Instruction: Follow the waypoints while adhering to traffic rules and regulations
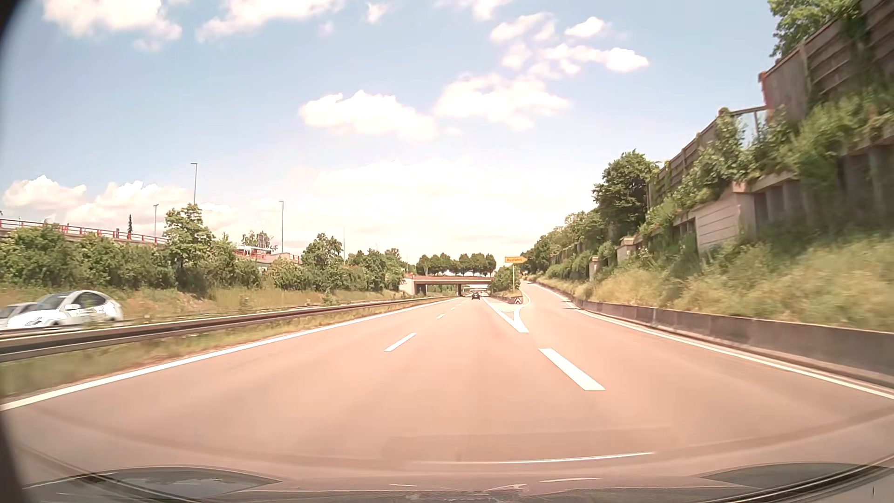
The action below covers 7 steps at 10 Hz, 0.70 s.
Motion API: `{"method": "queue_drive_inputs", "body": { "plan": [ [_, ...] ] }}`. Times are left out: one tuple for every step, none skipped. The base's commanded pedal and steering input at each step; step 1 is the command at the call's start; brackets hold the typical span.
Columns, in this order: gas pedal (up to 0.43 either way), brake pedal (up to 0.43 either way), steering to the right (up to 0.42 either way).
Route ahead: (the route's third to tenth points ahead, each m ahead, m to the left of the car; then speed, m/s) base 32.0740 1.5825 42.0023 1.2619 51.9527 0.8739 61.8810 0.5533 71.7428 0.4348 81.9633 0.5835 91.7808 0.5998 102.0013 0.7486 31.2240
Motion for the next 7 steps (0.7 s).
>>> {"method": "queue_drive_inputs", "body": {
  "plan": [
    [0.22,0.006,-0.001],
    [0.22,0.012,0.0],
    [0.22,0.012,0.0],
    [0.22,0.012,0.0],
    [0.22,0.006,0.0],
    [0.22,0.012,0.0],
    [0.22,0.006,0.0]
  ]
}}
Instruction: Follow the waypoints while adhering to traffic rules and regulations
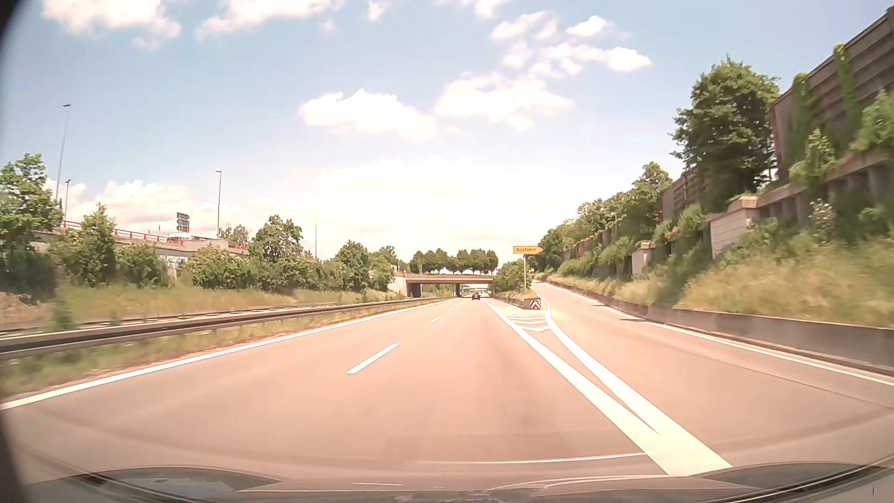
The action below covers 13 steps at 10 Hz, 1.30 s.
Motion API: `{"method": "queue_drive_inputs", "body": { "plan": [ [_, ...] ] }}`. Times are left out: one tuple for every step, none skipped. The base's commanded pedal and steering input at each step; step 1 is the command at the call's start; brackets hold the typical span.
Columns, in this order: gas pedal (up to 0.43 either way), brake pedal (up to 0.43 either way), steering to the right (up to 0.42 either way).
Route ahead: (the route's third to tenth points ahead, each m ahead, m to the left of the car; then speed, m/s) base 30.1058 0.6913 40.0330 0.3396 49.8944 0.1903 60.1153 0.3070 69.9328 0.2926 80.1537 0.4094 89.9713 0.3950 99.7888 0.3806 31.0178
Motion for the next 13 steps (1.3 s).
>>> {"method": "queue_drive_inputs", "body": {
  "plan": [
    [0.22,0.012,0.0],
    [0.228,0.012,0.0],
    [0.228,0.012,-0.001],
    [0.228,0.012,-0.001],
    [0.228,0.012,-0.001],
    [0.228,0.012,-0.001],
    [0.228,0.012,-0.001],
    [0.228,0.012,-0.001],
    [0.228,0.006,0.0],
    [0.228,0.012,0.001],
    [0.228,0.006,0.001],
    [0.228,0.012,0.001],
    [0.228,0.006,0.001]
  ]
}}
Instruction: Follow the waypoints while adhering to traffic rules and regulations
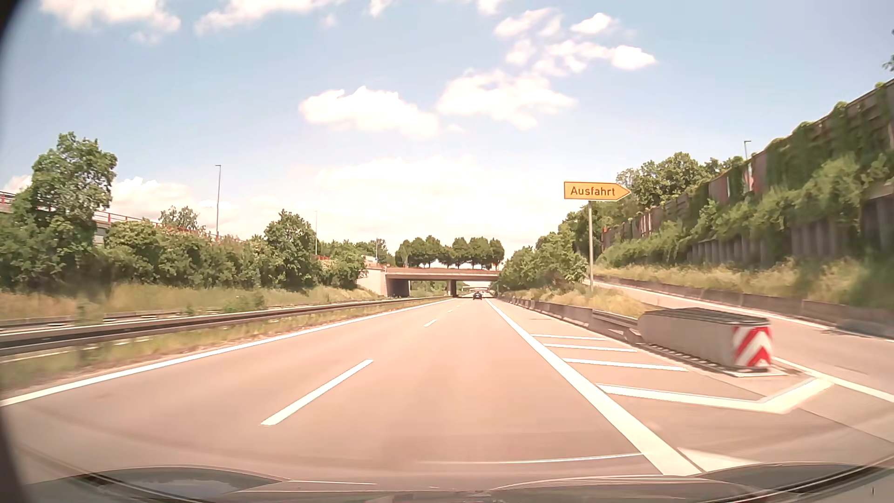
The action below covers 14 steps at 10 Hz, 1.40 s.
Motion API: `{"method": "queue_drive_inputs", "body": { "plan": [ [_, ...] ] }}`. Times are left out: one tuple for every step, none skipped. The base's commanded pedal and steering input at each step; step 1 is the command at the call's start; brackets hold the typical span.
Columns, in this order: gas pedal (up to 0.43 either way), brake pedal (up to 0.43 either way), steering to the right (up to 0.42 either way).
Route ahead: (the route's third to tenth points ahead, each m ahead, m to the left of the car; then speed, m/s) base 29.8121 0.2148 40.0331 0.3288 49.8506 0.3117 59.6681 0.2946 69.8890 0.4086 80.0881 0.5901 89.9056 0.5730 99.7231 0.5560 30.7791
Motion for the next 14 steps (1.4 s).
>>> {"method": "queue_drive_inputs", "body": {
  "plan": [
    [0.24,0.012,0.001],
    [0.248,0.012,0.001],
    [0.248,0.012,0.001],
    [0.248,0.006,0.0],
    [0.248,0.012,0.0],
    [0.248,0.012,0.0],
    [0.248,0.012,-0.001],
    [0.248,0.012,0.0],
    [0.248,0.012,0.0],
    [0.248,0.012,0.0],
    [0.248,0.006,0.0],
    [0.248,0.012,-0.001],
    [0.248,0.006,-0.001],
    [0.248,0.012,-0.003]
  ]
}}
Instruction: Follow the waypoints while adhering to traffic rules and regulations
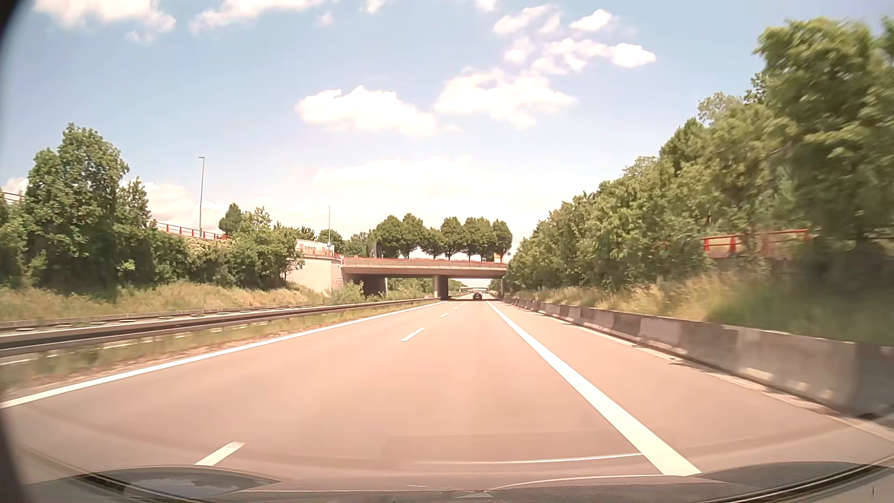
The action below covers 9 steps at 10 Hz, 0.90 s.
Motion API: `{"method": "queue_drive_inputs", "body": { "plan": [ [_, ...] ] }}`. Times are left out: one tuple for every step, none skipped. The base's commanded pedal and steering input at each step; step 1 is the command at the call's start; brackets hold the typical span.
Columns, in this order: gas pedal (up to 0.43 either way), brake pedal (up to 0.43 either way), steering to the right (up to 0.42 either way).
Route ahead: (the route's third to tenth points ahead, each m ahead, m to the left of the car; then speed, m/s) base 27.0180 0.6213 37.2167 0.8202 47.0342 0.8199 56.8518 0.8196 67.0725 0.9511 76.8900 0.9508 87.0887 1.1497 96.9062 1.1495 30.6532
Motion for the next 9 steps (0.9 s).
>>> {"method": "queue_drive_inputs", "body": {
  "plan": [
    [0.248,0.012,-0.004],
    [0.248,0.006,-0.005],
    [0.248,0.012,-0.005],
    [0.248,0.012,-0.004],
    [0.26,0.012,-0.002],
    [0.26,0.012,0.002],
    [0.26,0.012,0.003],
    [0.26,0.012,0.003],
    [0.26,0.012,0.001]
  ]
}}
